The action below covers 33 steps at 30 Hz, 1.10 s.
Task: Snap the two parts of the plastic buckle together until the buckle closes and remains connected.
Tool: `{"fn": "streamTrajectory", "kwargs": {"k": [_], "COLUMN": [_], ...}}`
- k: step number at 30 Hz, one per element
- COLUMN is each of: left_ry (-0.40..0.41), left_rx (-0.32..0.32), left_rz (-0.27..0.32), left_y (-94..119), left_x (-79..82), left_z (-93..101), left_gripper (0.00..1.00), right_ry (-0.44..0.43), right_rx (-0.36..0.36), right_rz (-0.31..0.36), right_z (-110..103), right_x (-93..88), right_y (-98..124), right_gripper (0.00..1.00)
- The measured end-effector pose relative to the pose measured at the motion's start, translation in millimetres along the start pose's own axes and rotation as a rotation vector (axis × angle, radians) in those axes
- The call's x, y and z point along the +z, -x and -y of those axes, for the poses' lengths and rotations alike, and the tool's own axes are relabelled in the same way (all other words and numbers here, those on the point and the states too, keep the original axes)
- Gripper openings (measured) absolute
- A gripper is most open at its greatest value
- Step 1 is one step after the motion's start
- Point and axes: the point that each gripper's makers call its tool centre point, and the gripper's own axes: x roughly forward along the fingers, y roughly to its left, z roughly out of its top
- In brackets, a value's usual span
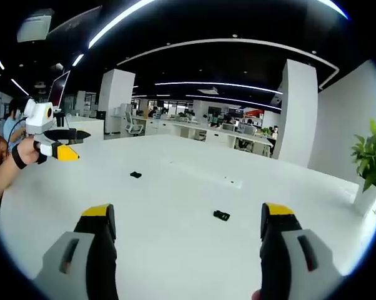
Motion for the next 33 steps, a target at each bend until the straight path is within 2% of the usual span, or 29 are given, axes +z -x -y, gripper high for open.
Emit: {"fn": "streamTrajectory", "kwargs": {"k": [33], "left_ry": [0.004], "left_rx": [-0.008], "left_rz": [0.002], "left_y": [0.0], "left_x": [-0.1], "left_z": [0.1], "left_gripper": [0.92], "right_ry": [-0.001], "right_rx": [0.004], "right_rz": [0.000], "right_z": [-1.4], "right_x": [-0.5], "right_y": [-1.4], "right_gripper": [0.96]}}
